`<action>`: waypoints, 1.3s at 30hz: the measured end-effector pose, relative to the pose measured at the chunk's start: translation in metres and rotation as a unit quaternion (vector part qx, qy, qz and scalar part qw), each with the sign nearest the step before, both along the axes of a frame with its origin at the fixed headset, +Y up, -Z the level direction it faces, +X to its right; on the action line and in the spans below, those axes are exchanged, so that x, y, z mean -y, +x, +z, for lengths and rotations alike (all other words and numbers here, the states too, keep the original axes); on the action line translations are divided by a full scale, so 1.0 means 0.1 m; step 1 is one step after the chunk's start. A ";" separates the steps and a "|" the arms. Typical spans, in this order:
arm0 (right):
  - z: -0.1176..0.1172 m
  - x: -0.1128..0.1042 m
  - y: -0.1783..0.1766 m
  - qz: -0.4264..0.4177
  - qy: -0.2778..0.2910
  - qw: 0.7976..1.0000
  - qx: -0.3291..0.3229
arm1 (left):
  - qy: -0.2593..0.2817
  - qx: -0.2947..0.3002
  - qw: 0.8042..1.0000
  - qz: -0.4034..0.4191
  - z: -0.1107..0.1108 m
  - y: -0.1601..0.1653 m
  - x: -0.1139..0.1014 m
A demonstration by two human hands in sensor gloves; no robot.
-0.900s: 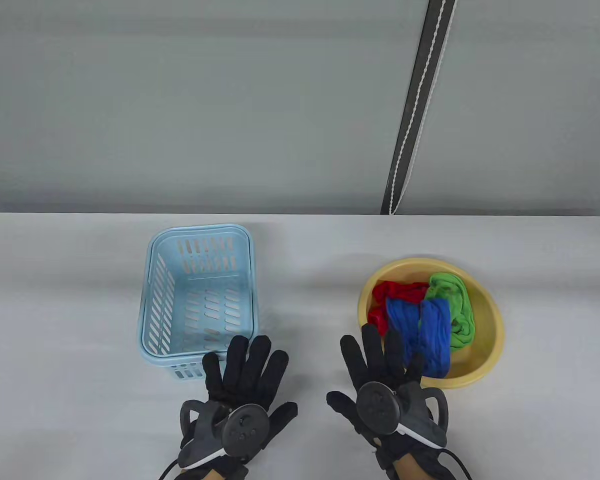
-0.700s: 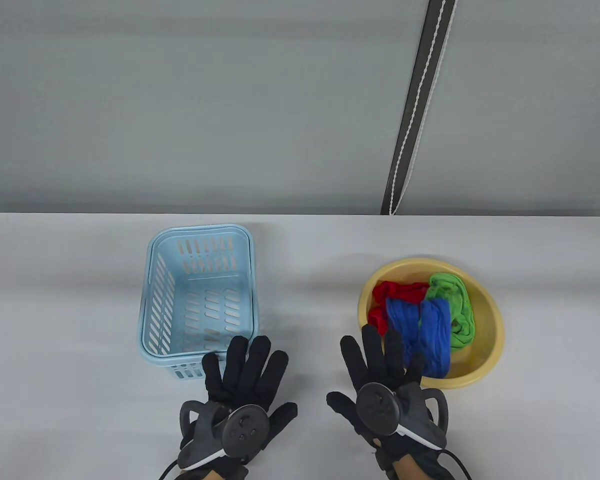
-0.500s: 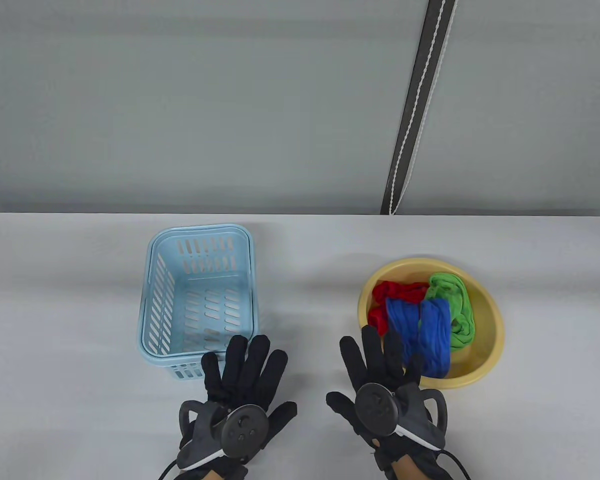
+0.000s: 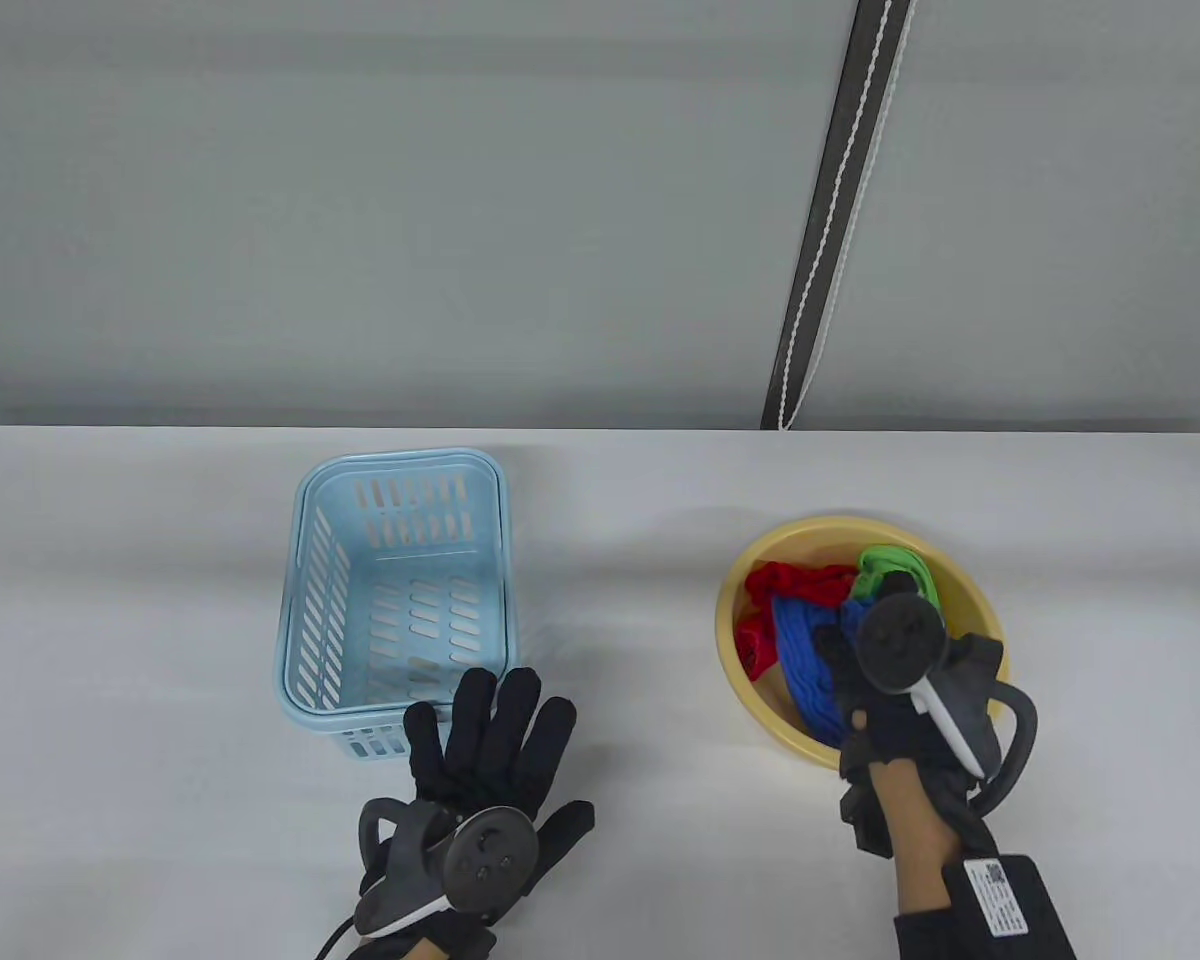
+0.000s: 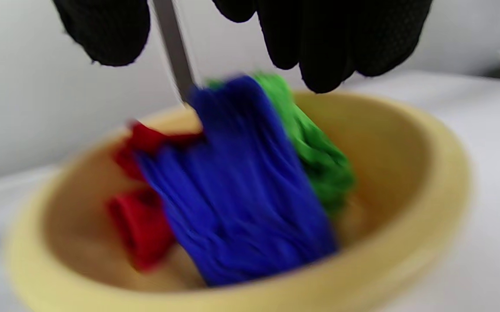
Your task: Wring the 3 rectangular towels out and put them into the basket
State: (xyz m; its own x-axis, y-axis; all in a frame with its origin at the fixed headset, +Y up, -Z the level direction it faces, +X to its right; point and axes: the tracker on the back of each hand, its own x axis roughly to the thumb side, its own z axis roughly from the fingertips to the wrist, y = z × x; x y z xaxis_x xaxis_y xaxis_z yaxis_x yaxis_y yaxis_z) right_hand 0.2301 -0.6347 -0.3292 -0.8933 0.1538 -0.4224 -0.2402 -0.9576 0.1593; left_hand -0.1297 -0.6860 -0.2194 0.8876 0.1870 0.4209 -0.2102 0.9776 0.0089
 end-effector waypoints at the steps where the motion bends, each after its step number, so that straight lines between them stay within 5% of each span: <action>1: -0.05 0.05 0.03 -0.009 -0.028 1.000 0.009 | 0.000 -0.001 1.000 -0.001 0.00 0.00 0.00; 5: -0.22 0.29 0.05 0.011 -0.102 0.994 0.033 | -0.001 -0.002 1.000 -0.004 0.00 0.00 0.00; 12: -0.35 0.44 0.03 -0.003 -0.027 0.999 0.032 | -0.006 -0.007 1.000 -0.002 0.00 -0.02 0.00; 22: -0.03 -0.15 0.36 -0.154 0.109 0.982 0.016 | -0.001 -0.004 1.000 -0.003 0.01 0.00 0.00; 30: 0.37 -0.89 0.38 -0.349 0.257 0.898 -0.075 | 0.013 0.012 0.999 0.049 0.02 0.11 -0.13; 39: 0.65 -1.31 -0.08 -0.453 0.293 0.817 -0.201 | 0.064 0.073 0.974 0.206 -0.02 0.42 -0.59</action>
